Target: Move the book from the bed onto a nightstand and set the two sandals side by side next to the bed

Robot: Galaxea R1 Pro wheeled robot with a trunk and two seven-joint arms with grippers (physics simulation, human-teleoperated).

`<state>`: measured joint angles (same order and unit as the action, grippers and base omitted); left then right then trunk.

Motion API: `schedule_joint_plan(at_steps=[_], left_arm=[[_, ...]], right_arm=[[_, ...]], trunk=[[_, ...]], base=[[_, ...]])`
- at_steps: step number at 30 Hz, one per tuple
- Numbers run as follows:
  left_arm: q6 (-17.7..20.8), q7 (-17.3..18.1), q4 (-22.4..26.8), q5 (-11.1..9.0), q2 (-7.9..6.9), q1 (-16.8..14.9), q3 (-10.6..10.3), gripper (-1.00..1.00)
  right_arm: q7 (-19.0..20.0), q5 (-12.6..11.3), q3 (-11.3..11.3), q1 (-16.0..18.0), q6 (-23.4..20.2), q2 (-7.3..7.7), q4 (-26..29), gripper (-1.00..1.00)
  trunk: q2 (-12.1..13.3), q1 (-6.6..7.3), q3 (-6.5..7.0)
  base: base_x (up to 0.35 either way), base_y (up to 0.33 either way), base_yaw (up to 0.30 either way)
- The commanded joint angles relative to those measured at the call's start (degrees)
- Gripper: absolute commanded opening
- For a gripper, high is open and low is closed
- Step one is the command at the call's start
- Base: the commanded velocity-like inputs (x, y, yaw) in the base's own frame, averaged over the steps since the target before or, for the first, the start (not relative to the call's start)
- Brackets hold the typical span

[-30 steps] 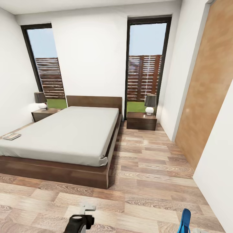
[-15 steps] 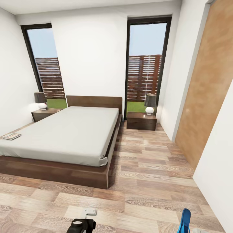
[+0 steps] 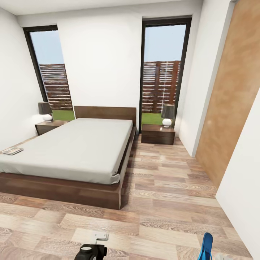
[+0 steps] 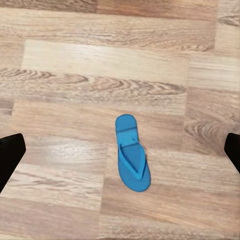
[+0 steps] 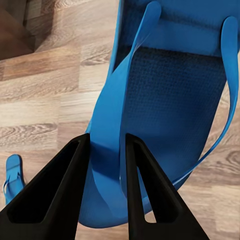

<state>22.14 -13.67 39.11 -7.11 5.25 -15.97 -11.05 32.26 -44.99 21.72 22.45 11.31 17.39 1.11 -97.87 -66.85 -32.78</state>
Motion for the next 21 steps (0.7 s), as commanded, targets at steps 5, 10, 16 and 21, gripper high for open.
schedule_joint_plan(at_steps=[5, 10, 16, 21], left_arm=[[0.26, -0.35, 0.09, -0.78, -0.05, -0.03, -0.28, 1.0], [0.28, -0.31, 0.07, -0.8, -0.01, -0.03, -0.28, 1.0], [0.27, -0.31, 0.09, -1.09, 0.09, -0.03, -0.36, 1.0], [0.27, -0.31, 0.09, -1.15, 0.11, -0.03, -0.38, 1.0]], right_arm=[[0.48, -0.57, 0.08, 0.05, -0.75, 0.42, 0.49, -1.0], [0.94, -0.67, -0.49, 0.24, -14.75, 2.12, 6.85, -1.0], [0.88, -0.62, -0.77, 0.38, -38.97, 3.97, 24.54, -1.0], [1.04, -0.81, -0.95, 0.51, -43.59, 4.56, 29.98, -1.0]], trunk=[[-2.05, -1.1, -0.96], [-4.06, -2.2, -1.86], [-6.46, -3.52, -2.94], [-8.47, -4.61, -3.84]], base=[[0.0, 0.0, 0.0], [0.0, 0.0, 0.0], [0.0, 0.0, 0.0], [0.0, 0.0, 0.0]])
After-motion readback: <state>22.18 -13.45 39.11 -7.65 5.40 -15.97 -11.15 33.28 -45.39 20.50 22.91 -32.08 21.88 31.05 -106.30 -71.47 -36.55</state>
